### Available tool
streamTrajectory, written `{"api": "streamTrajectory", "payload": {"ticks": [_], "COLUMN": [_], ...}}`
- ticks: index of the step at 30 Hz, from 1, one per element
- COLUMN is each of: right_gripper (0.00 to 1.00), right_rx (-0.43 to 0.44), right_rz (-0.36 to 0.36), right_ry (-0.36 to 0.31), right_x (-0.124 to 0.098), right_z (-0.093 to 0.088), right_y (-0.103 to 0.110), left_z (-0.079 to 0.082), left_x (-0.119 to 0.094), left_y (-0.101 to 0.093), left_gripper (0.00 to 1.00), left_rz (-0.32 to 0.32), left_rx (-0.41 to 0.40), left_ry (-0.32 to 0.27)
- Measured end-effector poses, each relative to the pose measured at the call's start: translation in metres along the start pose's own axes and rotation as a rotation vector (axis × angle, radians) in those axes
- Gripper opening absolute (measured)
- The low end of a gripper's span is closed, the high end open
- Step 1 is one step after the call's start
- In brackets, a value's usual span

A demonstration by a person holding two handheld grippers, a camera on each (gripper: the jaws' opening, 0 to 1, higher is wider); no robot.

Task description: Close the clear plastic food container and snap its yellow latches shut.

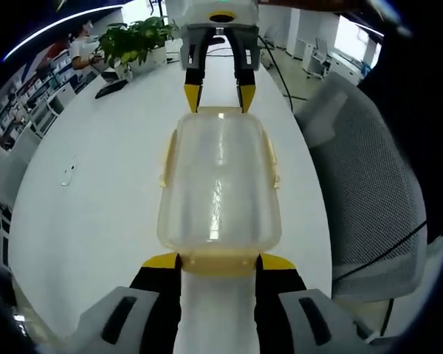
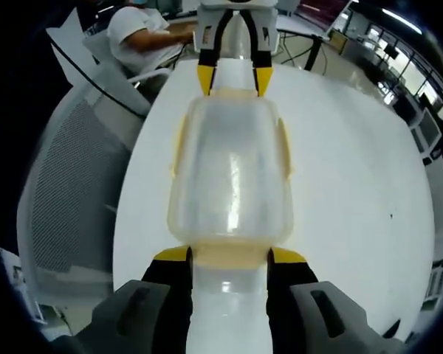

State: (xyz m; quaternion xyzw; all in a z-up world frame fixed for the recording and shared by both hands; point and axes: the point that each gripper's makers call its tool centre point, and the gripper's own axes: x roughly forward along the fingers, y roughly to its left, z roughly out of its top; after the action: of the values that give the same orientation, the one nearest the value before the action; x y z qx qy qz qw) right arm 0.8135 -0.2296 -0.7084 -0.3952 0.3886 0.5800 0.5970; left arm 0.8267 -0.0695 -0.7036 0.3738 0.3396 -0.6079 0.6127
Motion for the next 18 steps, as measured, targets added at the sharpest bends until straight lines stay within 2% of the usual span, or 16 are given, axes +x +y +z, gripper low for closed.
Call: {"api": "streamTrajectory", "payload": {"ticks": [8,18], "right_gripper": [0.35,0.36], "right_rx": [0.007,0.008], "right_rz": [-0.011,-0.021], "right_ry": [0.024,0.043], "right_x": [-0.010,-0.015], "right_z": [-0.026,-0.046], "right_y": [-0.003,-0.005], "left_z": [0.023,0.040], "left_x": [0.015,0.029], "left_y": [0.004,0.007], "left_gripper": [0.32,0.32], "left_rz": [0.002,0.013], "left_rx": [0.008,0.009], "left_ry": [-0.016,-0.029]}}
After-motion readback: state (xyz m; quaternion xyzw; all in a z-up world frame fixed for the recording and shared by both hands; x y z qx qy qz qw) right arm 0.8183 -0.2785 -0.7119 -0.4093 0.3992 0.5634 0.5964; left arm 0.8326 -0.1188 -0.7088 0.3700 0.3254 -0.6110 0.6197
